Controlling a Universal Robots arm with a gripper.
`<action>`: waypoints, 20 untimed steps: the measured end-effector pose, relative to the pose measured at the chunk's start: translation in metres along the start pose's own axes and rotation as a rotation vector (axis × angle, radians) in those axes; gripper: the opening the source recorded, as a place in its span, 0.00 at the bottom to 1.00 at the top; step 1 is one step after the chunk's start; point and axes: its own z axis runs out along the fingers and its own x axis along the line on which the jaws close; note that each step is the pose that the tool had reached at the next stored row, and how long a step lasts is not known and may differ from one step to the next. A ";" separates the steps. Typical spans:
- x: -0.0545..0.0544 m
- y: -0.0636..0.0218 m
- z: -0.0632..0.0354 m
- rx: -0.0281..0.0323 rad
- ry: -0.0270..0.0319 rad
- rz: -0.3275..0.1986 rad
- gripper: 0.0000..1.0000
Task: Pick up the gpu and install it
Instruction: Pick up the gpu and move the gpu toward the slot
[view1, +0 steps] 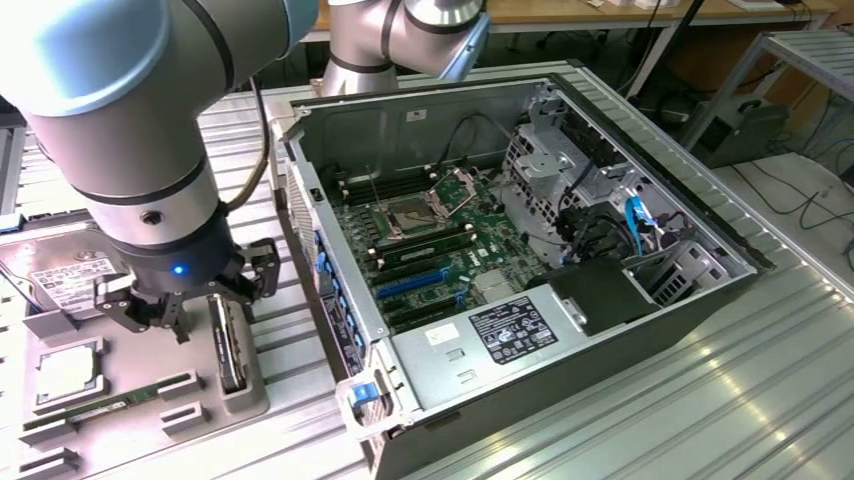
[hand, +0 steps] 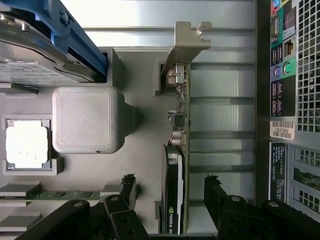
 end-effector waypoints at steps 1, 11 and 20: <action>0.000 -0.0001 0.0020 0.0000 0.0000 0.000 0.66; -0.001 -0.0003 0.0112 0.0001 0.0000 0.002 0.66; -0.002 0.0054 0.0176 -0.0001 -0.0003 0.003 0.66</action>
